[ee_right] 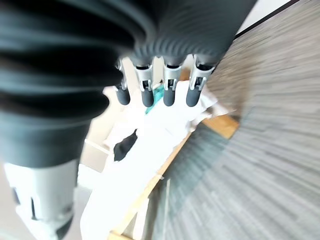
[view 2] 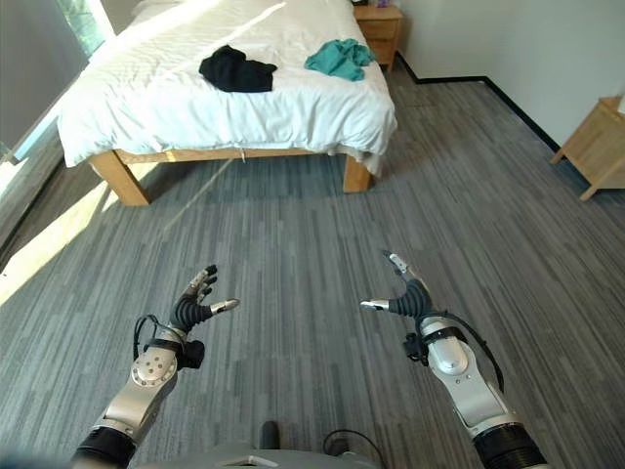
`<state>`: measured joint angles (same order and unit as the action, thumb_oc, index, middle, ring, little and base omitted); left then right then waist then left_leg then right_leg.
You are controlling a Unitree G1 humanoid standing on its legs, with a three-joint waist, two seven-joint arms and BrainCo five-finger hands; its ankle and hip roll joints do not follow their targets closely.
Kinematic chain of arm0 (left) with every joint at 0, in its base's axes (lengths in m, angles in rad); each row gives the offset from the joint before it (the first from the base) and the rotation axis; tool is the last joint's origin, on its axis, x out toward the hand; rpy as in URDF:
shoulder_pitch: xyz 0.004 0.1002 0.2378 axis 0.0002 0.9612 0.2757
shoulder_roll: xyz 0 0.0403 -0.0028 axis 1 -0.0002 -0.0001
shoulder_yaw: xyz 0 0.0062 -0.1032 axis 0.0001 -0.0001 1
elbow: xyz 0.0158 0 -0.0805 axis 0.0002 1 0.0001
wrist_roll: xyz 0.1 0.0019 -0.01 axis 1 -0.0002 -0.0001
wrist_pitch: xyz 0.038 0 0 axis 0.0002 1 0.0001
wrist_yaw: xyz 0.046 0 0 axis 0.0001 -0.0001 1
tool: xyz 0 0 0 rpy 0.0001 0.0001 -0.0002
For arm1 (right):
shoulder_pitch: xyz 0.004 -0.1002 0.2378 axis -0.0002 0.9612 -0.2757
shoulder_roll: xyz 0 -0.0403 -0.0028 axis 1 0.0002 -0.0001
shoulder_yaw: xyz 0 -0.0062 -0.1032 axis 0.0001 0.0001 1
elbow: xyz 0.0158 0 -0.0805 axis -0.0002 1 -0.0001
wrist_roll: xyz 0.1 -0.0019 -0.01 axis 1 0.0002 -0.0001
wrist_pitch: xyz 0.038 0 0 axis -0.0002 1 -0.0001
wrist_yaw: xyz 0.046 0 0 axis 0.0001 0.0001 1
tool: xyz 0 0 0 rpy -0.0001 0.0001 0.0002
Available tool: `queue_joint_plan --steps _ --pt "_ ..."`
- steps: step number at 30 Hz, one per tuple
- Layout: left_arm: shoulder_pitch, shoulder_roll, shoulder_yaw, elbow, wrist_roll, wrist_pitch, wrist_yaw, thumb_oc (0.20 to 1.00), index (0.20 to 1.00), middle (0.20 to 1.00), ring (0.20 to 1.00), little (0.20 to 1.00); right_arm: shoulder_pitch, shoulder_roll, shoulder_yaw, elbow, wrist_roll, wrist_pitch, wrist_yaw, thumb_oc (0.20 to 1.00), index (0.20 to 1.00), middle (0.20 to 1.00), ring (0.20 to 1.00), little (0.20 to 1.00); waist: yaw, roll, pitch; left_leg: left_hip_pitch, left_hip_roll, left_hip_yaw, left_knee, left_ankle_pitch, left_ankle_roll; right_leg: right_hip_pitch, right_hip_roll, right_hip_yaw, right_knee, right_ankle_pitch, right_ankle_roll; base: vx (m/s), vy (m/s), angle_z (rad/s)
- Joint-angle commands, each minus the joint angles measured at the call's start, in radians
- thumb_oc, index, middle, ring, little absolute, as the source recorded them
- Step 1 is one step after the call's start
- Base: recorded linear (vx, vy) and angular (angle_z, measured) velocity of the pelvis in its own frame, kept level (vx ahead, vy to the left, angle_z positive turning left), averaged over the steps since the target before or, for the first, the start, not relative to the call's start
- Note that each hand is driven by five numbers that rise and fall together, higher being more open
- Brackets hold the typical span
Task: Pick up bed clothes into laundry basket.
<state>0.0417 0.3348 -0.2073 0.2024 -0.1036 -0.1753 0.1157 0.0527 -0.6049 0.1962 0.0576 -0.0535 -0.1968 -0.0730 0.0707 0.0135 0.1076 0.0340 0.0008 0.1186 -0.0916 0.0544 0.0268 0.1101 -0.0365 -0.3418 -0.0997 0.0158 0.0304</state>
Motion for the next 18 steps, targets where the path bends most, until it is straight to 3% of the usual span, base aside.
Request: queue_joint_plan --steps 1,5,7,8,11,12,14,16,17,18 --pt "-0.054 0.031 0.004 -0.044 -0.008 -0.087 -0.010 1.000 1.000 1.000 1.000 1.000 -0.006 -0.036 -0.045 -0.075 -0.015 -0.069 0.016 1.000 1.000 1.000 1.000 1.000 0.030 -0.025 -0.022 0.028 0.102 -0.085 0.004 -0.014 -0.152 0.022 -0.105 0.032 0.014 0.006 0.150 -0.04 -0.011 0.15" --pt "-0.053 0.038 0.001 -0.057 -0.024 -0.085 -0.026 1.000 1.000 1.000 1.000 1.000 0.000 -0.022 -0.043 -0.075 -0.027 -0.061 0.021 1.000 1.000 1.000 1.000 1.000 0.025 -0.022 -0.011 0.027 0.101 -0.098 0.004 -0.004 -0.145 0.016 -0.099 0.037 0.025 0.002 0.139 0.00 -0.050 0.19" --pt "-0.053 0.034 -0.007 -0.056 -0.040 -0.085 -0.036 1.000 1.000 1.000 1.000 1.000 0.007 -0.017 -0.047 -0.077 -0.042 -0.057 0.016 1.000 1.000 1.000 1.000 1.000 0.026 -0.024 0.019 0.002 0.102 -0.101 0.115 -0.039 -0.146 0.026 -0.099 0.052 0.024 -0.018 0.129 0.00 -0.092 0.00" --pt "-0.063 0.032 -0.013 -0.054 -0.053 -0.084 -0.035 1.000 1.000 1.000 1.000 1.000 0.003 -0.012 -0.051 -0.075 -0.047 -0.057 0.004 1.000 1.000 1.000 1.000 1.000 0.027 -0.023 0.045 -0.046 0.103 -0.106 0.231 -0.028 -0.163 0.031 -0.096 0.061 0.023 -0.025 0.116 -0.04 -0.095 0.02" --pt "-0.091 0.004 -0.053 -0.041 -0.112 -0.073 -0.020 1.000 1.000 1.000 1.000 1.000 -0.006 0.010 -0.048 -0.065 -0.036 -0.048 -0.039 1.000 1.000 1.000 1.000 1.000 0.046 -0.009 0.129 -0.232 0.110 -0.131 0.568 0.163 -0.250 0.067 -0.087 0.073 0.018 -0.047 0.072 -0.05 -0.112 -0.09" --pt "-0.090 -0.001 -0.064 -0.047 -0.116 -0.066 -0.027 1.000 1.000 1.000 1.000 1.000 -0.002 0.014 -0.053 -0.071 -0.033 -0.045 -0.041 1.000 1.000 1.000 1.000 1.000 0.044 -0.011 0.142 -0.286 0.123 -0.118 0.639 0.171 -0.243 0.080 -0.078 0.070 0.014 -0.062 0.063 0.07 -0.159 -0.08" --pt "-0.060 -0.011 -0.072 -0.049 -0.113 -0.064 -0.038 1.000 1.000 1.000 1.000 1.000 0.014 0.029 -0.053 -0.090 -0.031 -0.040 -0.035 1.000 1.000 1.000 1.000 1.000 0.048 -0.015 0.152 -0.351 0.135 -0.071 0.625 0.135 -0.205 0.100 -0.071 0.082 0.012 -0.092 0.060 0.21 -0.095 -0.10" --pt "-0.043 -0.021 -0.079 -0.043 -0.113 -0.061 -0.041 1.000 1.000 1.000 1.000 1.000 0.019 0.038 -0.042 -0.094 -0.035 -0.042 -0.037 1.000 1.000 1.000 1.000 1.000 0.064 -0.008 0.142 -0.388 0.130 -0.030 0.491 0.099 -0.170 0.116 -0.062 0.107 0.012 -0.128 0.070 0.36 0.046 -0.23" --pt "-0.037 -0.024 -0.085 -0.044 -0.111 -0.062 -0.043 1.000 1.000 1.000 1.000 1.000 0.016 0.044 -0.029 -0.085 -0.033 -0.045 -0.036 1.000 1.000 1.000 1.000 1.000 0.075 0.001 0.134 -0.373 0.127 -0.015 0.361 0.095 -0.158 0.122 -0.053 0.123 0.012 -0.145 0.079 0.28 0.088 -0.30" --pt "-0.037 -0.024 -0.085 -0.044 -0.110 -0.062 -0.043 1.000 1.000 1.000 1.000 1.000 0.016 0.044 -0.029 -0.085 -0.033 -0.045 -0.036 1.000 1.000 1.000 1.000 1.000 0.077 -0.001 0.135 -0.367 0.126 -0.011 0.355 0.097 -0.158 0.123 -0.056 0.125 0.012 -0.145 0.079 0.44 0.153 -0.51"
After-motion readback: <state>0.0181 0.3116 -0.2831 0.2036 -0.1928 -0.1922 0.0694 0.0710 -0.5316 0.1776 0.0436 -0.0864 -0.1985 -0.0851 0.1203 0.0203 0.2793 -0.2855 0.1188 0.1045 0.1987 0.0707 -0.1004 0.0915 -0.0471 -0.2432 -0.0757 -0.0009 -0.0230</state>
